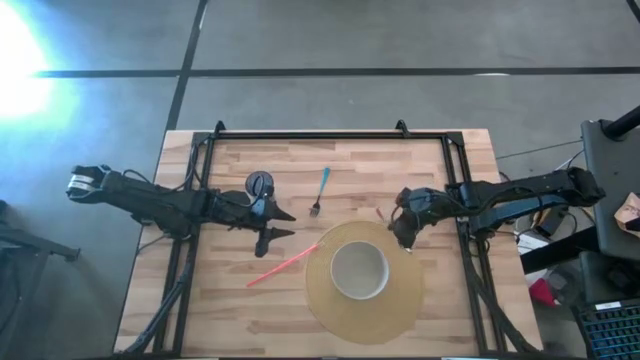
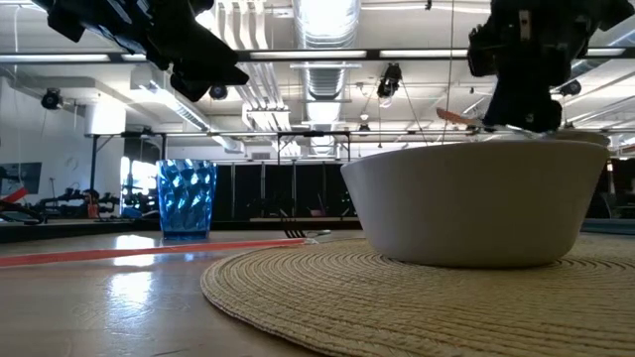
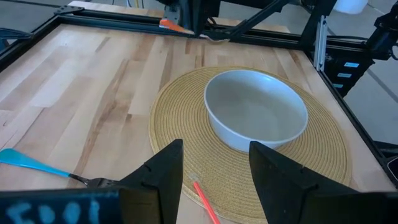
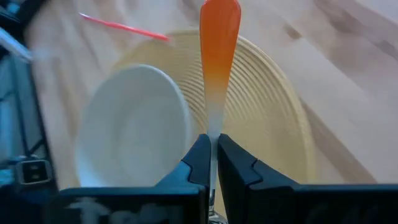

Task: Pick & Place Utensil
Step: Put the orange spoon into the gray bowl

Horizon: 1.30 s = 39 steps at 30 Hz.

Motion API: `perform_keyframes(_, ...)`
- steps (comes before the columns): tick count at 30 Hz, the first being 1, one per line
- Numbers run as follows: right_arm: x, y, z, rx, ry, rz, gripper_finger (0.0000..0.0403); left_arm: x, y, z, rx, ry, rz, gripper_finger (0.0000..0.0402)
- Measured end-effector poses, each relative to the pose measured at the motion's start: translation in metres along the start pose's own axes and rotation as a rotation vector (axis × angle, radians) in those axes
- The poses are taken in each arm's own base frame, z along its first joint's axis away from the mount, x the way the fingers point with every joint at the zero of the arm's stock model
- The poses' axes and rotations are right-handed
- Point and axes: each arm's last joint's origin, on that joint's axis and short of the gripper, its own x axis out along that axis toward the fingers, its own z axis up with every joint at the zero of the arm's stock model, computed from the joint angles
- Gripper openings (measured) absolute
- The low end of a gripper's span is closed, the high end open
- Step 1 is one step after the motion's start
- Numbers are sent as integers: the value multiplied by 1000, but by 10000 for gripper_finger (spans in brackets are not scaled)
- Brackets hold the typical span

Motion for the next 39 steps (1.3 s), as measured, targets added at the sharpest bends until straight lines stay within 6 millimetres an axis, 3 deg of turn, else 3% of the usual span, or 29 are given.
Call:
perform_keyframes(12,-3,25,11,-91,-167,214,12,0,0,0,0,0,0,174)
perform_keyframes(21,-5,42,8,-135,-344,197,13,0,0,0,0,0,0,174)
perform_keyframes(30,9,67,-4,-179,-456,219,13,0,0,0,0,0,0,175)
perform_keyframes(39,34,84,-10,-218,-425,171,13,0,0,0,0,0,0,174)
